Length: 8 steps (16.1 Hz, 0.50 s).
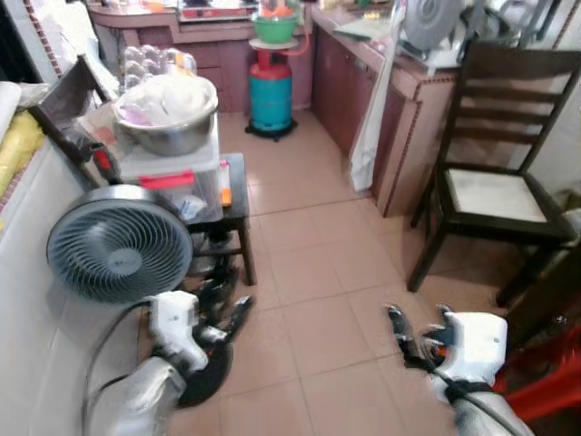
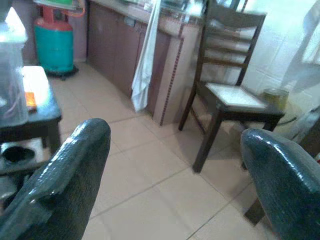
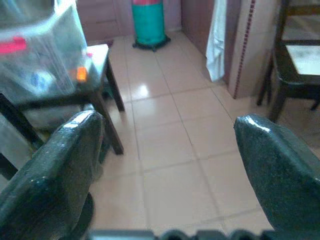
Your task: Setting the table
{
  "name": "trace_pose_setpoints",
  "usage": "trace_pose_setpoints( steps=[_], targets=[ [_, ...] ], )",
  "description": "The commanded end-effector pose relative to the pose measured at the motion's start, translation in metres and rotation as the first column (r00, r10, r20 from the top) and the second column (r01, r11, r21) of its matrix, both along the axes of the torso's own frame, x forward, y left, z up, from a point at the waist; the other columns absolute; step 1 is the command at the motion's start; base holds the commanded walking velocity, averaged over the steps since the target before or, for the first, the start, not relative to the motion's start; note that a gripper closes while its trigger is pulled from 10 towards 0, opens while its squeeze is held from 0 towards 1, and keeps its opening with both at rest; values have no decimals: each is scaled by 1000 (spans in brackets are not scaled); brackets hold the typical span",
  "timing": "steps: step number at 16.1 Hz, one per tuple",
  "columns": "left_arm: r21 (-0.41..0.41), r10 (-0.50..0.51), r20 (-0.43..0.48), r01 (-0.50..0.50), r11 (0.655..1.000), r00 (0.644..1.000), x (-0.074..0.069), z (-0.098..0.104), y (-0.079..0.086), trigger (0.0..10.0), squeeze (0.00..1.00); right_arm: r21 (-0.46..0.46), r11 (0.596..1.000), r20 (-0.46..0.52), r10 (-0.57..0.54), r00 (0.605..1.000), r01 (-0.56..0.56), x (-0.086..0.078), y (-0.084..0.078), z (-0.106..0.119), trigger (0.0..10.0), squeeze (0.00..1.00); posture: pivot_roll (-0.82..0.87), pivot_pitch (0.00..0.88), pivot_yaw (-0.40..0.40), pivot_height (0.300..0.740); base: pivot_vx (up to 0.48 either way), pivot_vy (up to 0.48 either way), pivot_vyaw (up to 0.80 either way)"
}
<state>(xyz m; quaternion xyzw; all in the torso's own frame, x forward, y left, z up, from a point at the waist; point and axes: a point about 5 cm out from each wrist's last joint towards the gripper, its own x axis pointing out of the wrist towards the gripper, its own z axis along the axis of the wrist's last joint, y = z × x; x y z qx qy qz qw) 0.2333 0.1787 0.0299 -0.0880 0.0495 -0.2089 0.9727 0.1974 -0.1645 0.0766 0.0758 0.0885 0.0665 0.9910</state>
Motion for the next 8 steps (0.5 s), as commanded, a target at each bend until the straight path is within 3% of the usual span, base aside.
trace_pose_setpoints(
  steps=[1,8],
  targets=[
    [-4,-24,18,24,1000,1000,5,6,-9,10000,0,-32,999,-4,-23,1000,23,-2,-10,0,10000,0,-20,0,22,740,368,0,-800],
    [1,-38,6,38,999,999,3,9,-13,10000,0,-35,999,-4,-23,1000,22,1,-10,0,10000,0,-20,0,19,740,366,0,-800]
  ],
)
